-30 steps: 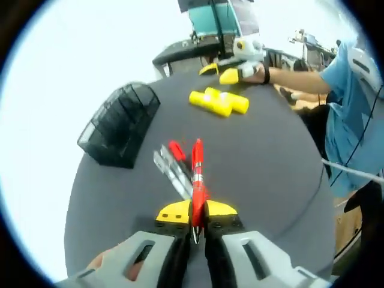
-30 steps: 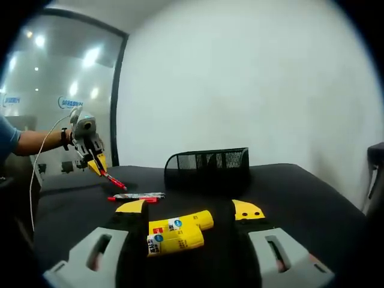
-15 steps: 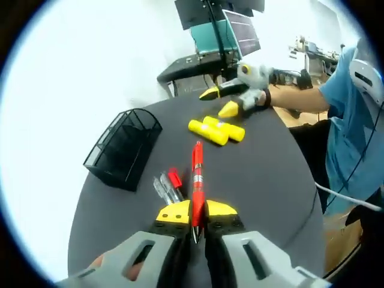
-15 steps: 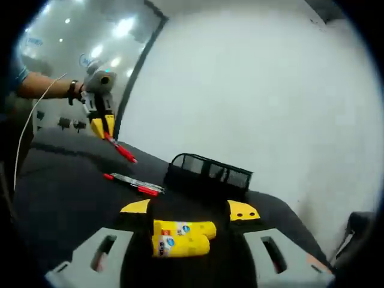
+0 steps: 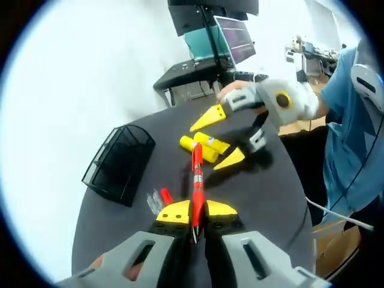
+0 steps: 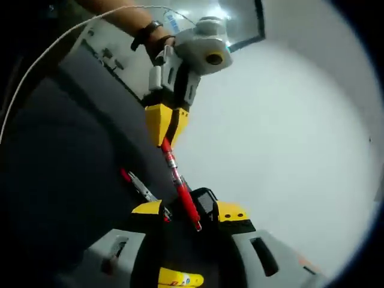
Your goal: Pick up pens and glue sticks and place them into the holder.
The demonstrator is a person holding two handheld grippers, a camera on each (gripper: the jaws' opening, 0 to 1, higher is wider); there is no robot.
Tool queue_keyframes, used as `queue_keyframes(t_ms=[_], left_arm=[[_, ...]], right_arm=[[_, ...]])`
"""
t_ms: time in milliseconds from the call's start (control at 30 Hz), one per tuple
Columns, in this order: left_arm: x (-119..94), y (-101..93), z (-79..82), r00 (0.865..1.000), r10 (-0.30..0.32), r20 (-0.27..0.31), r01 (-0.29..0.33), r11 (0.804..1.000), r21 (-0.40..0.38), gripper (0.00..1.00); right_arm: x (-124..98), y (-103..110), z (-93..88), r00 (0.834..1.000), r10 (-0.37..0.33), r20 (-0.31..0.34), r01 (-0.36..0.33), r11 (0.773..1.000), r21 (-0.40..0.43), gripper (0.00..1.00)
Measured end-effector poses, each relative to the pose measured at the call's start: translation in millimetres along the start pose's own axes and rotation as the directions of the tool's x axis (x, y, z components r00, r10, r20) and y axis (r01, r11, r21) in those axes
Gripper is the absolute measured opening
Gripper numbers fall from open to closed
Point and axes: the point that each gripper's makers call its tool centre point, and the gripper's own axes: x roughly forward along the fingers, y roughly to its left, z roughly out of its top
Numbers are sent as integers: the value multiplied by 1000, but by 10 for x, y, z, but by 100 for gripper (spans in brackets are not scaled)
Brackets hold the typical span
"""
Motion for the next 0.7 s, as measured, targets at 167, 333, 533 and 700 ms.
queue_keyframes(t_ms=[167,333,533,700], left_arm=[[9,-60,95,1000,-5,12,5,1000,17,4],[23,-105,168,1000,-9,24,9,1000,30,4],[-28,-130,278,996,7,87,-9,999,31,5],[-121,-92,375,986,50,159,-52,999,12,9]], right_arm=[[42,25,74,999,-35,-9,33,993,-115,26],[77,4,51,996,-79,-43,71,982,-174,14],[23,-25,31,995,-78,-68,69,991,-116,7],[-24,-52,35,994,-82,-68,79,996,-43,5]])
